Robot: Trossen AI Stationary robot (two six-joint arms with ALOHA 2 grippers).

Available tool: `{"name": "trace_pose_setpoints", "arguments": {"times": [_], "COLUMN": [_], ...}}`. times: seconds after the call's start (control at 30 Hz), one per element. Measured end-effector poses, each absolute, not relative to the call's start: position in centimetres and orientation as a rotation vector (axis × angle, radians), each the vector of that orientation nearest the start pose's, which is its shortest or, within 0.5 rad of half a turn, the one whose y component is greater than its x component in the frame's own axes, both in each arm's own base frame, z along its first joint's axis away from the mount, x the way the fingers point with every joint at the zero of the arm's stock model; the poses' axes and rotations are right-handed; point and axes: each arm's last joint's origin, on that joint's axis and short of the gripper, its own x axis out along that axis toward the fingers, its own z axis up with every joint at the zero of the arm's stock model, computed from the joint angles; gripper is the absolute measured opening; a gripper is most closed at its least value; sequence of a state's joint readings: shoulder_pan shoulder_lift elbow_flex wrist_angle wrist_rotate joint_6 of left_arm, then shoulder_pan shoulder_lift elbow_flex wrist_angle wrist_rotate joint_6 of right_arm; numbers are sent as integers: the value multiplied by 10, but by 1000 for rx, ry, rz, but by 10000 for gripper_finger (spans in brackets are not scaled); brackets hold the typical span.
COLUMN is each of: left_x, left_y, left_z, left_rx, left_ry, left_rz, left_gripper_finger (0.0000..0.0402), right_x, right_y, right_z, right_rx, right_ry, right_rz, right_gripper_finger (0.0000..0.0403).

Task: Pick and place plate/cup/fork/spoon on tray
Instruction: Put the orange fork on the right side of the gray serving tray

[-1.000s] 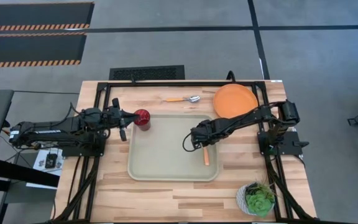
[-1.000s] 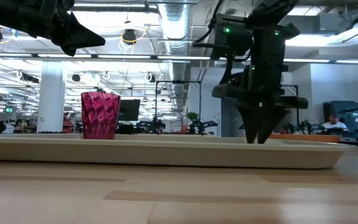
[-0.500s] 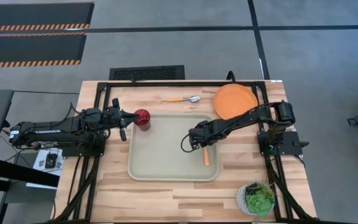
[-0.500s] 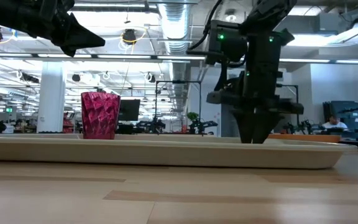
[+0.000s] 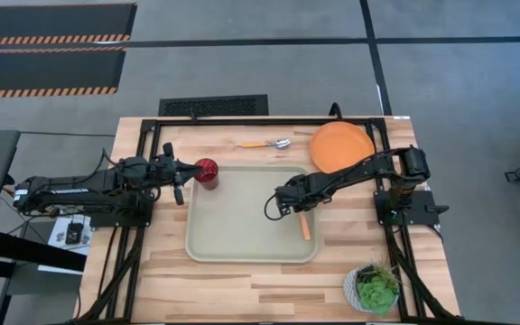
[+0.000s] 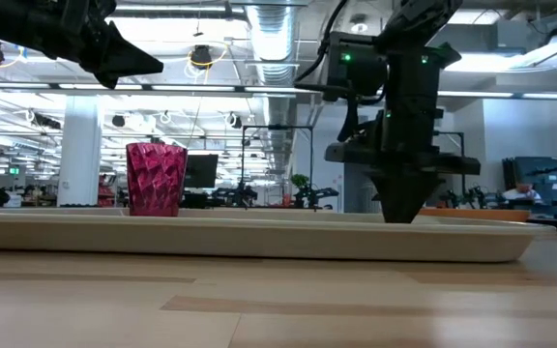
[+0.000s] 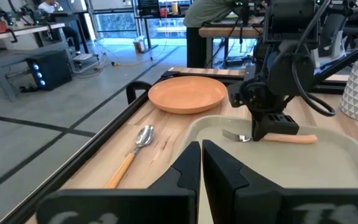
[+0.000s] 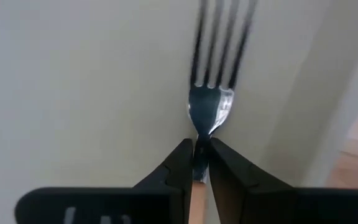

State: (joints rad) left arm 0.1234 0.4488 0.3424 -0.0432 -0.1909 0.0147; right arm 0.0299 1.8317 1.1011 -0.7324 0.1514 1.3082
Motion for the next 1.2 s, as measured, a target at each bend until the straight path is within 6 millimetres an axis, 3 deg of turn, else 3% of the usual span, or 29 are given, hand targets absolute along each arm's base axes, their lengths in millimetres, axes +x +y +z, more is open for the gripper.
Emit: {"name": "trace_pose_setpoints", "arguments": {"times": [0.9,1.2], "left_x": [125,125], "left_y": [21,21], "left_z": [236,235], "left_rx": [11,9], "left_ry": [163,173], "left_rz": [320,320], "left_gripper_finger": [6,6], "right_x": [314,314], "right_y": [3,3], "right_z": [144,144], "right_rx": [1101,1133], "right_ry": [1072,1068], "right_rz": [-1236,-1259], "right_gripper_finger": [69,41]}}
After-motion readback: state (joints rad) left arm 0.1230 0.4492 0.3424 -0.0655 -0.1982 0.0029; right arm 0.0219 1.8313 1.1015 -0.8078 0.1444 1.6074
